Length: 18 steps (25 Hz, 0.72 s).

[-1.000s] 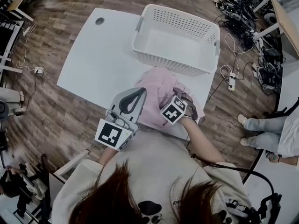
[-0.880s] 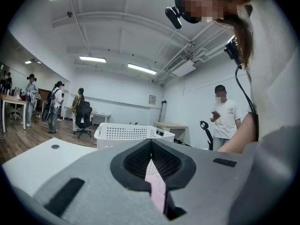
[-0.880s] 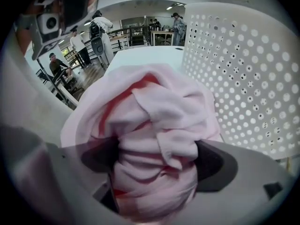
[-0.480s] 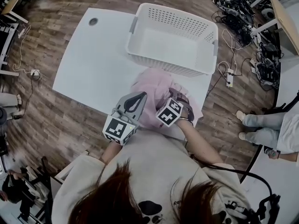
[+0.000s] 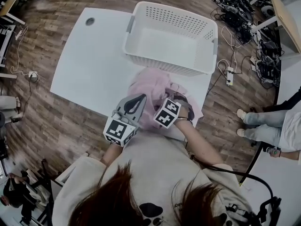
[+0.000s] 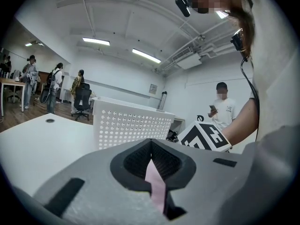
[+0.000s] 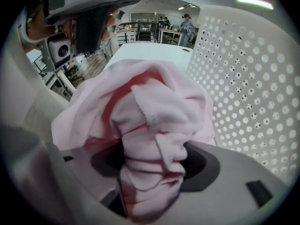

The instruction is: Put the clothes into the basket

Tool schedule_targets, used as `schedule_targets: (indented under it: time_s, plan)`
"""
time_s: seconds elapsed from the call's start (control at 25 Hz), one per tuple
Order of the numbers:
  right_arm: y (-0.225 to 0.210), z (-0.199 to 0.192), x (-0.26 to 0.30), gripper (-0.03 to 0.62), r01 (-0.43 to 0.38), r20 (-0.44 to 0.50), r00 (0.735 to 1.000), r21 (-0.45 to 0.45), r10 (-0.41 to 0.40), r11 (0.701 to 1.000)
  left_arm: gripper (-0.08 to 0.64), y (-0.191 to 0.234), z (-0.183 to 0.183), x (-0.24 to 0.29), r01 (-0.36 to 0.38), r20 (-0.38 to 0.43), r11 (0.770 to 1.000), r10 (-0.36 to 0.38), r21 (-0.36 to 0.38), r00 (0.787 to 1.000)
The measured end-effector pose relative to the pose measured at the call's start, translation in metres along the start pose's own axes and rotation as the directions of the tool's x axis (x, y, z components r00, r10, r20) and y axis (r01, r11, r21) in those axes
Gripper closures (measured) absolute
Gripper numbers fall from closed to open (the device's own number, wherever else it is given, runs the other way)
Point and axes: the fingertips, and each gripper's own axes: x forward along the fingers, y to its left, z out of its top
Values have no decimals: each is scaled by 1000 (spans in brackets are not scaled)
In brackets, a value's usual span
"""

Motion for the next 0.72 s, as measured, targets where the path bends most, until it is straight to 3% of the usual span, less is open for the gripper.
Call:
schedule_targets:
  time_s: [0.16, 0.4, 0.72]
  plan:
    - [1, 2, -2, 347, 21, 6, 1000, -43, -21, 999, 552, -1, -2, -3, -2, -1, 1000, 2, -3, 1000]
    - [6, 4, -13, 404, 54, 122, 991, -25, -51, 998, 552, 0, -2, -9, -16, 0, 1000, 16, -6, 1000]
    - [3, 16, -50, 420, 57, 356, 930, 110, -93, 992, 552, 6, 7, -18, -41, 14, 999, 41, 1, 999]
